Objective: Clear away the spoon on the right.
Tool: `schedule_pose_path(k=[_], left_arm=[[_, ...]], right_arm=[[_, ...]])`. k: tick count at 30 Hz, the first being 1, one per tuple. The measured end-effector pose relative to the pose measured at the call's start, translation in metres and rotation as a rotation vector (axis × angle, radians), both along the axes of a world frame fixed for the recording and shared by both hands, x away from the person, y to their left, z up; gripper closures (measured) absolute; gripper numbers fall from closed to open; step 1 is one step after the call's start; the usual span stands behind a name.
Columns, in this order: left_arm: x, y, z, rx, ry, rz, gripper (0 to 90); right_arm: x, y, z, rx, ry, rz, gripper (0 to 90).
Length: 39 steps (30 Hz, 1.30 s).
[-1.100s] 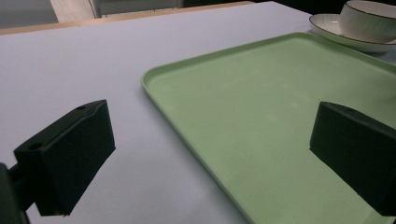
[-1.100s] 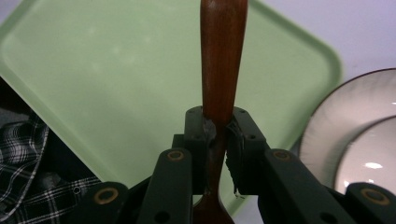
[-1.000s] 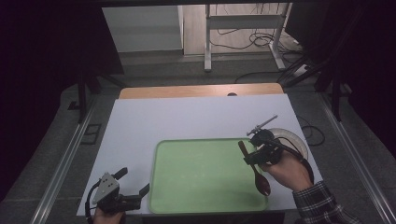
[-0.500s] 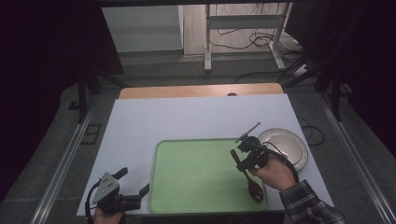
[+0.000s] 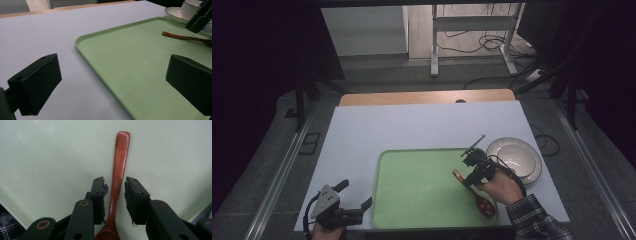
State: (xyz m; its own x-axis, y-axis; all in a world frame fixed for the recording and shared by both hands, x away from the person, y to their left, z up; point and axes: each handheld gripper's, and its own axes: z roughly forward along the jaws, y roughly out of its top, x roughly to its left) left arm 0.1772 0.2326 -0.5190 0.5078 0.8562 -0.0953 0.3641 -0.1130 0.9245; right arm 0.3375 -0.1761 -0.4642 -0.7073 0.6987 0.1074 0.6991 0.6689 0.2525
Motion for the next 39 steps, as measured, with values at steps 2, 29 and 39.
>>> schedule_pose_path(k=[2, 29, 39], left_arm=[[0.000, 0.000, 0.000, 0.001, 0.000, 0.001, 0.0], [0.001, -0.001, 0.000, 0.004, 0.004, 0.006, 0.0], [0.000, -0.002, 0.000, 0.026, 0.002, 0.000, 0.0]], right_arm=[[-0.001, 0.000, 0.001, 0.004, -0.004, 0.000, 68.1], [-0.038, -0.012, -0.001, 0.206, -0.292, 0.101, 89.7], [-0.051, -0.019, -0.014, 0.249, -0.360, 0.112, 89.7]])
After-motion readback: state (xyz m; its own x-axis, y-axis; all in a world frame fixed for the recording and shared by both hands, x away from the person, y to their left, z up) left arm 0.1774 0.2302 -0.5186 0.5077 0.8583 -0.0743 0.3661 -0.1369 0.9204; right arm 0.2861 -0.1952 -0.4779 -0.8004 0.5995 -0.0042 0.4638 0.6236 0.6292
